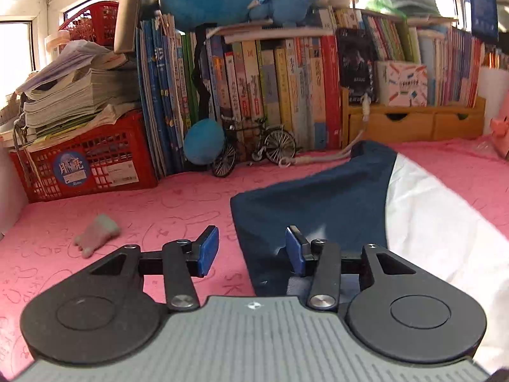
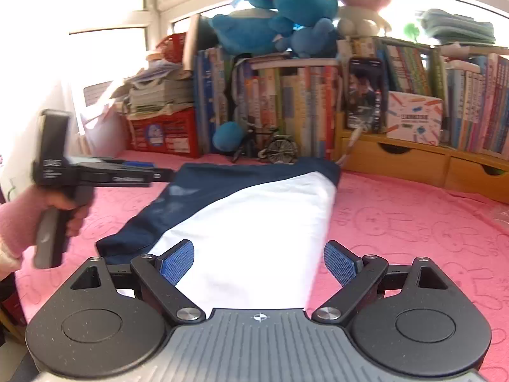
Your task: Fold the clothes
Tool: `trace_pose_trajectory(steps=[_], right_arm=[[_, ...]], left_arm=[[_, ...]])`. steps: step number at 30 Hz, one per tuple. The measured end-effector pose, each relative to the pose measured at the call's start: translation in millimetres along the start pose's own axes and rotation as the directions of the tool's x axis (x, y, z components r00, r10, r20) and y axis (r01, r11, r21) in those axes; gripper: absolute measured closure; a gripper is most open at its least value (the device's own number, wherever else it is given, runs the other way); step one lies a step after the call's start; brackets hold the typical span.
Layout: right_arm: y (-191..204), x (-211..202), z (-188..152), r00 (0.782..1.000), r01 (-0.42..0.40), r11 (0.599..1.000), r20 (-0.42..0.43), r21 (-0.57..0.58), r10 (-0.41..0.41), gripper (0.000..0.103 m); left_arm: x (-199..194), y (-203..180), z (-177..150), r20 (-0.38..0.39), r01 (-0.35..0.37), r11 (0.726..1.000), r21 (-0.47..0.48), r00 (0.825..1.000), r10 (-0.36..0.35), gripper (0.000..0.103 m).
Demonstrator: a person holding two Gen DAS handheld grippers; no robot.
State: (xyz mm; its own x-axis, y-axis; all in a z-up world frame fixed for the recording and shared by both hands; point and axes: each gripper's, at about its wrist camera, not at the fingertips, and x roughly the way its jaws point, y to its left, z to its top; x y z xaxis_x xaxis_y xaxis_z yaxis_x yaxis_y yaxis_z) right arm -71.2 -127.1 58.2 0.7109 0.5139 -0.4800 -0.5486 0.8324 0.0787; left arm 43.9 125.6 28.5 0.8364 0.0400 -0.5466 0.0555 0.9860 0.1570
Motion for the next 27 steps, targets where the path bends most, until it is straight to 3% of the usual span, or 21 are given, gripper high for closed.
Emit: trace_pose_trajectory(steps=[4, 9, 14, 18, 24, 27], right_arm=[[26.0, -4.4, -14.7, 1.000, -0.027, 0.999, -0.014, -0.040, 0.026, 0.013], [19.5, -11.0, -22.9, 0.998, 0.040, 0.999, -0.047, -0.035, -0.042, 0.010], [6.7, -20.5, -34.4, 0.993, 0.102, 0.995, -0.069, 0.012, -0.100, 0.007], [6.9, -26.4, -45.4, 0.990, 0.123, 0.992, -0.075, 0.031, -0.120, 0.005], [14.1, -32.7, -55.8, 0.988, 0.144, 0.989, -0.058, 0.026, -0.142, 0.002], [16.0, -35.5, -59.9, 0.986, 0.163, 0.987, -0.046, 0.010, -0.162, 0.000]], left_arm=[[12.3, 23.8, -16.8, -0.086, -0.027, 0.998, -0.055, 0.996, 0.023, 0.059], [-33.3, 50.9, -24.5, -0.083, 0.022, 0.980, -0.198, 0.996, -0.039, 0.054], [-89.9, 40.3, -39.3, -0.046, 0.111, 0.971, -0.214, 0.991, -0.123, 0.028], [-112.8, 17.6, -56.8, -0.069, 0.171, 0.966, -0.195, 0.980, -0.187, 0.025], [-130.2, -5.5, -74.2, -0.115, 0.195, 0.962, -0.191, 0.969, -0.219, 0.024], [-137.0, -10.6, -78.0, -0.111, 0.233, 0.950, -0.209, 0.959, -0.260, 0.010]])
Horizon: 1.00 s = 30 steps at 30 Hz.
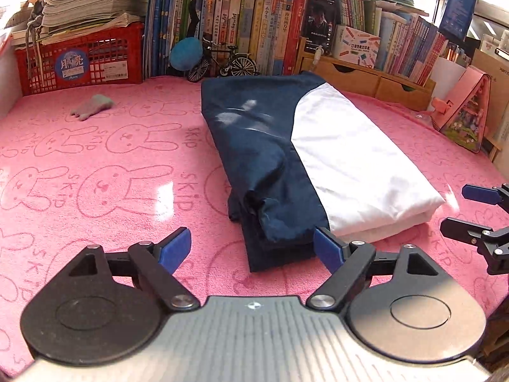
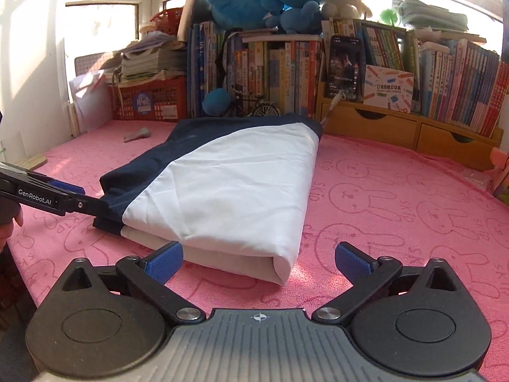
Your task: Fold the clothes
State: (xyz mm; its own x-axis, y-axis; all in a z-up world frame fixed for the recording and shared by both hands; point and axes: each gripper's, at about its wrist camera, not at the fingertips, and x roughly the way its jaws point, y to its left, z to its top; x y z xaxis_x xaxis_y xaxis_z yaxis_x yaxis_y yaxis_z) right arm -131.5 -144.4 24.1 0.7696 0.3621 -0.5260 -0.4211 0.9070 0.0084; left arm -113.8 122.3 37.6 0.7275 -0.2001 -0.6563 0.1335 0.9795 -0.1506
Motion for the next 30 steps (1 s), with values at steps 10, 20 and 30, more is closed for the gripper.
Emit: trace_pose_trajectory(steps=[10, 20, 30], right_arm=[[-3.4, 0.6, -10.6, 1.000, 0.015, 1.000, -0.023, 0.024, -0.014, 0.000], [-5.0, 0.9, -14.0, 1.000, 0.010, 0.999, -0.014, 0.033, -0.010, 0.000], [-4.2, 5.0, -12.6, 1.000, 0.004, 0.999, -0.025, 0.034, -0.003, 0.000]], left_arm=[[8.4, -20.8, -6.4, -0.056, -0.017, 0.996, 0.089, 0.998, 0.022, 0.001], [24.1, -24.9, -4.3, -0.131, 0.005, 0.997, 0.077, 0.991, 0.005, 0.000], [27.8, -35.7, -9.5, -0.129, -0.039, 0.989, 0.146, 0.990, 0.058, 0.000]])
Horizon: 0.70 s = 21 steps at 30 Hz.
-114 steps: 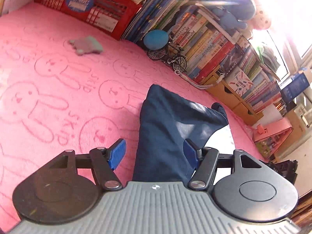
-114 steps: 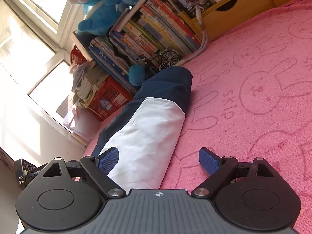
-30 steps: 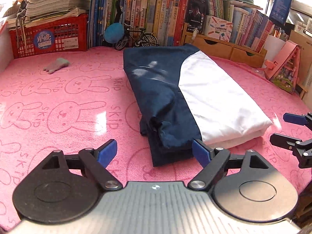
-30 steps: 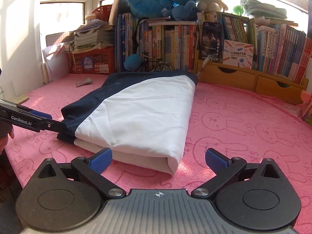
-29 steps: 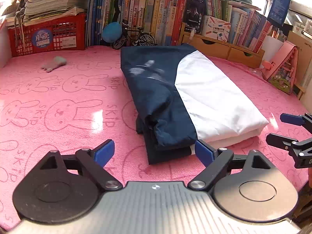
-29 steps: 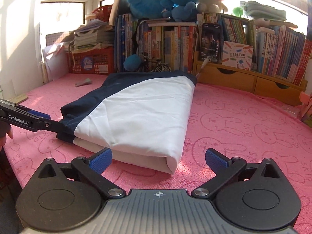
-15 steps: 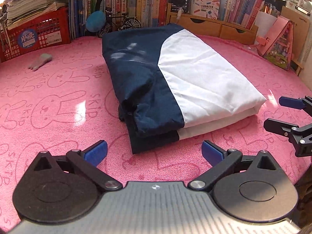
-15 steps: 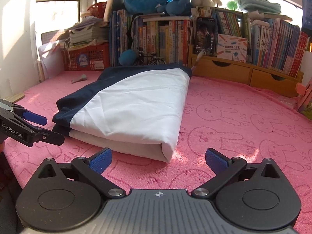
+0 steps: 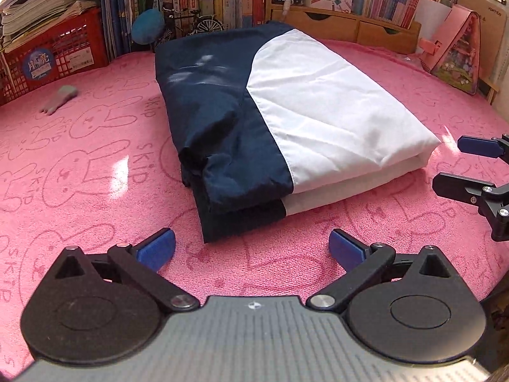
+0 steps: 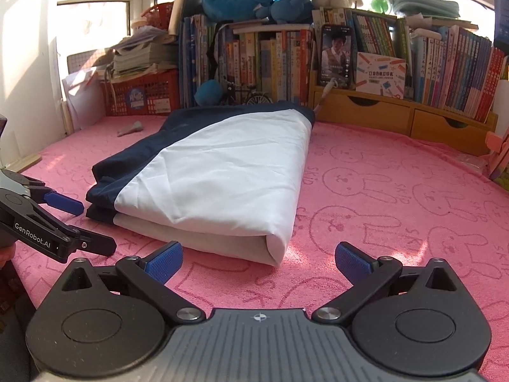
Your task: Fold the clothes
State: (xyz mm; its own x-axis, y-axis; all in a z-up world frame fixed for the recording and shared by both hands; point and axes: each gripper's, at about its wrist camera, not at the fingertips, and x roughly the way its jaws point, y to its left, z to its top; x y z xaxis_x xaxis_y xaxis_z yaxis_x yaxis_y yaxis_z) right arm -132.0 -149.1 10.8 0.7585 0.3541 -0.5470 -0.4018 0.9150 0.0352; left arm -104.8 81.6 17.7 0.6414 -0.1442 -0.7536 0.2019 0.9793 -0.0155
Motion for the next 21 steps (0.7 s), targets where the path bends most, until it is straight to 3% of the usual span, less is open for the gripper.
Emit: trace_pose_trajectory(steps=[21], right_arm=[[1.8, 17.0, -8.6, 0.999, 0.006, 1.000, -0.048, 0.004, -0.006, 0.000]], left_arm=[[0.0, 0.1, -2.2, 0.040, -0.025, 0.999, -0.036, 0.999, 0.027, 0.000]])
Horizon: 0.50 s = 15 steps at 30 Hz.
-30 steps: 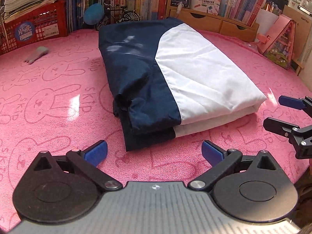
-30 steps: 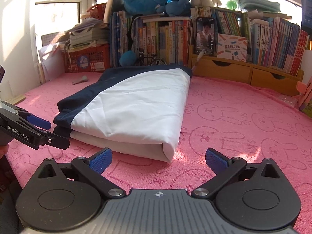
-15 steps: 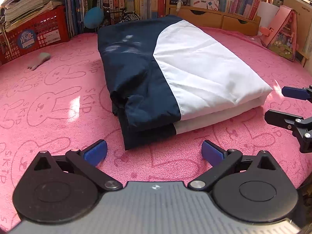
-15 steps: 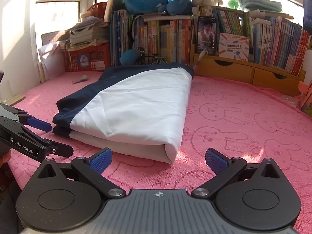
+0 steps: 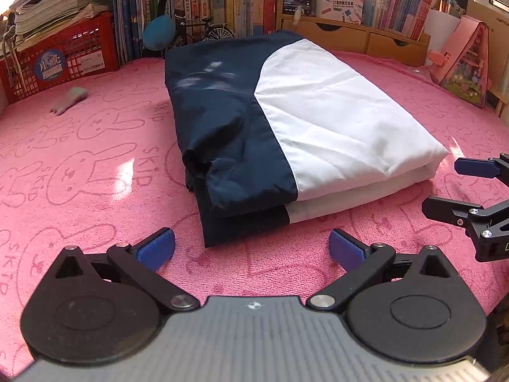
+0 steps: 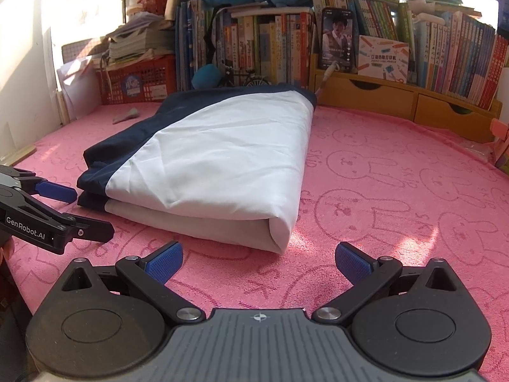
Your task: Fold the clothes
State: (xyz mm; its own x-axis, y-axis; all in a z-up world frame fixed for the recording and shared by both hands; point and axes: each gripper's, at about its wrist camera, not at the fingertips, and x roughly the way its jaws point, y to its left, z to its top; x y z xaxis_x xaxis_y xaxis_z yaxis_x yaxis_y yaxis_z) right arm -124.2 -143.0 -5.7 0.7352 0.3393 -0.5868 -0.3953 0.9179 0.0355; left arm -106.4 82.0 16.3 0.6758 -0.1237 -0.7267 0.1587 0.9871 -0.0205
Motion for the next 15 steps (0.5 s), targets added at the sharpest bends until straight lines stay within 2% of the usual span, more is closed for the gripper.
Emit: trace_pose_trajectory(steps=[15], right_arm=[[1.1, 2.5, 3.5, 1.000, -0.014, 1.000, 0.002, -0.004, 0.014, 0.000]], left_arm=[[1.0, 3.1, 5.5, -0.016, 0.004, 0.999, -0.045, 1.000, -0.004, 0.000]])
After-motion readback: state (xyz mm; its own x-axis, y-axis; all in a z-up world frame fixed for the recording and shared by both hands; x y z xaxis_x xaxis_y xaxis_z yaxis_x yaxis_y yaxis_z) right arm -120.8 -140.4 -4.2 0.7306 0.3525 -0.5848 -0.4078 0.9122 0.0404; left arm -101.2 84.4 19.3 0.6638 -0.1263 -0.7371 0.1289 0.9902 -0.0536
